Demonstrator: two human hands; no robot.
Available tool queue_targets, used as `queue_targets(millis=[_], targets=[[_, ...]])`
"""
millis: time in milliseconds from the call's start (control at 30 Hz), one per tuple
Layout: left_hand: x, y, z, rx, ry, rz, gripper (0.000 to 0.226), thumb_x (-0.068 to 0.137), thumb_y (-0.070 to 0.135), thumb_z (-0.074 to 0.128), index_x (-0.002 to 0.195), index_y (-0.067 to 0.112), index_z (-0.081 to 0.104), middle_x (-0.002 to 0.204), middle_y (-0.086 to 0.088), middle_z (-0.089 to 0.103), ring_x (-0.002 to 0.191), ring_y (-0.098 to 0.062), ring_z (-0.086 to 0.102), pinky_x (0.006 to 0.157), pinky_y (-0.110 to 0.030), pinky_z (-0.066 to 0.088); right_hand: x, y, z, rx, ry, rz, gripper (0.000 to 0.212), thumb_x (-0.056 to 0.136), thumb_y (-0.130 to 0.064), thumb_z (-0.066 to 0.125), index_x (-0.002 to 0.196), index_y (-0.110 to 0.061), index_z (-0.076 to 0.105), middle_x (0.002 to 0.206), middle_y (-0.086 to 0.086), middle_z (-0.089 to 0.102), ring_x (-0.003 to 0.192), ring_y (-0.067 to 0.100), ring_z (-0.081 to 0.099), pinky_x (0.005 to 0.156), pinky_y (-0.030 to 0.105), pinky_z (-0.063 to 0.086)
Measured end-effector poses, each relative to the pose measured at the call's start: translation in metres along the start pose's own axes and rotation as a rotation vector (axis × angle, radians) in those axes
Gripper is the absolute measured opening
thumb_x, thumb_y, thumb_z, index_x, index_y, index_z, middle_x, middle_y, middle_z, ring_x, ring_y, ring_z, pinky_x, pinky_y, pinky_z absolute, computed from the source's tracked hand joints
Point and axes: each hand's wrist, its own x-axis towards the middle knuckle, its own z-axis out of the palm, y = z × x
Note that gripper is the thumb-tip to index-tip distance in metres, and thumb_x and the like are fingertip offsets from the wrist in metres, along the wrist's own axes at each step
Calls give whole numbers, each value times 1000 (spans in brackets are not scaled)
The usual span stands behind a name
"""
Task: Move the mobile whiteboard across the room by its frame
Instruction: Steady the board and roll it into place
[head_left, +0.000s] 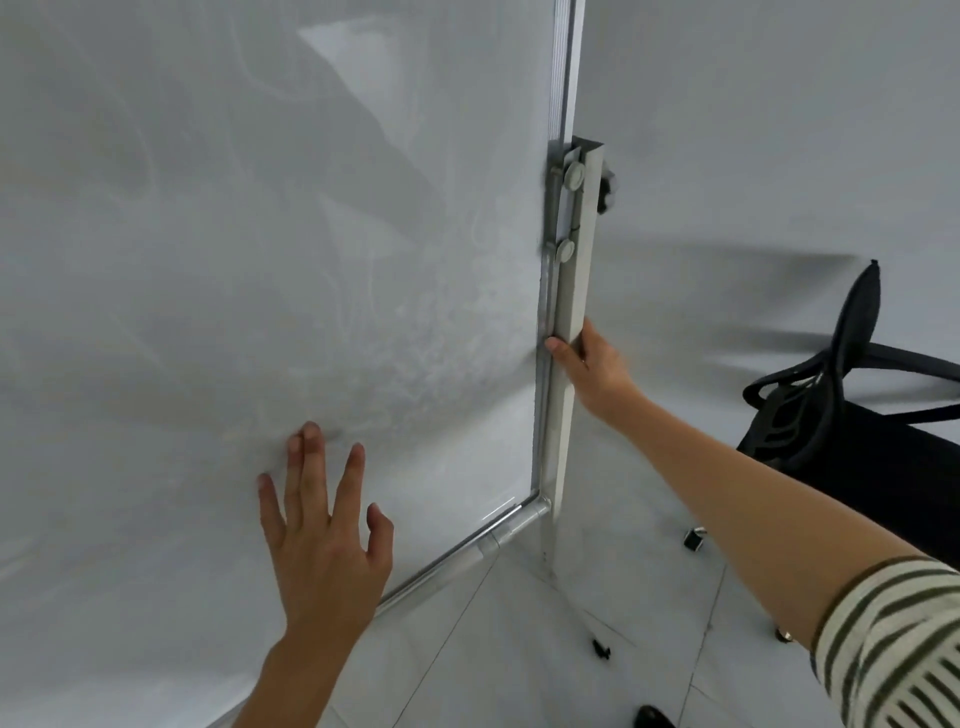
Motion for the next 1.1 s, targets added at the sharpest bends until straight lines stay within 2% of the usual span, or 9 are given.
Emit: queue_targets(millis=[133, 233, 300, 367, 467, 567, 700, 867, 1100], targets=[[37, -14, 29, 36, 28, -73, 54, 85, 22, 46, 135, 5, 52, 156, -26, 28, 148, -36, 21, 119, -55, 18, 61, -6, 25, -9, -79, -61, 33, 95, -37, 48, 111, -7, 50, 73, 3, 49, 71, 24, 50, 65, 34, 39], [68, -16, 50, 45, 71, -165, 50, 84, 22, 47, 130, 5, 55, 154, -26, 32, 146, -39, 26, 117, -55, 22, 108, -9, 43, -10, -158, -114, 34, 95, -38, 48, 108, -7, 49, 74, 6, 51, 73, 29, 55, 68, 40, 44], [95, -11, 61, 18, 110, -247, 47, 83, 23, 48, 126, 4, 57, 151, -25, 37, 143, -41, 30, 113, -56, 27, 141, -11, 54, -14, -221, -155, 31, 95, -40, 48, 102, -9, 47, 69, 1, 48, 67, 24, 53, 64, 40, 43], [128, 0, 70, -36, 141, -319, 44, 83, 22, 49, 122, 4, 58, 146, -24, 45, 138, -41, 38, 107, -54, 33, 171, -16, 64, -8, -278, -193, 27, 95, -40, 48, 101, -13, 46, 69, -5, 47, 66, 19, 50, 65, 35, 40], [185, 21, 79, -168, 138, -393, 42, 85, 22, 52, 122, 5, 58, 131, -19, 59, 122, -36, 52, 99, -42, 39, 213, -26, 78, -9, -394, -221, 38, 94, -43, 47, 117, -13, 47, 92, 2, 62, 88, 27, 59, 78, 40, 48], [246, 36, 86, -324, 133, -467, 36, 89, 18, 59, 122, 7, 58, 116, -13, 67, 106, -28, 62, 92, -39, 48, 252, -36, 96, -31, -469, -251, 39, 95, -42, 45, 123, -14, 45, 106, 10, 65, 98, 32, 61, 84, 45, 50], [325, 36, 104, -404, 90, -491, 39, 90, 23, 63, 127, 12, 56, 113, -6, 68, 96, -15, 61, 86, -36, 55, 297, -48, 126, -124, -552, -292, 45, 96, -36, 46, 133, -14, 39, 121, 11, 63, 109, 33, 59, 88, 41, 49], [412, 6, 146, -411, 30, -484, 47, 89, 35, 65, 129, 13, 53, 112, -7, 69, 98, -20, 65, 88, -38, 55, 352, -55, 175, -164, -606, -317, 42, 93, -30, 53, 129, -13, 40, 107, 13, 65, 96, 34, 62, 77, 39, 48], [489, -47, 200, -402, 83, -493, 26, 89, 20, 65, 110, 7, 59, 92, -9, 74, 80, -25, 70, 80, -42, 59, 424, -74, 226, -218, -675, -337, 45, 92, -31, 54, 130, -13, 39, 110, 15, 65, 97, 36, 61, 84, 46, 51]])
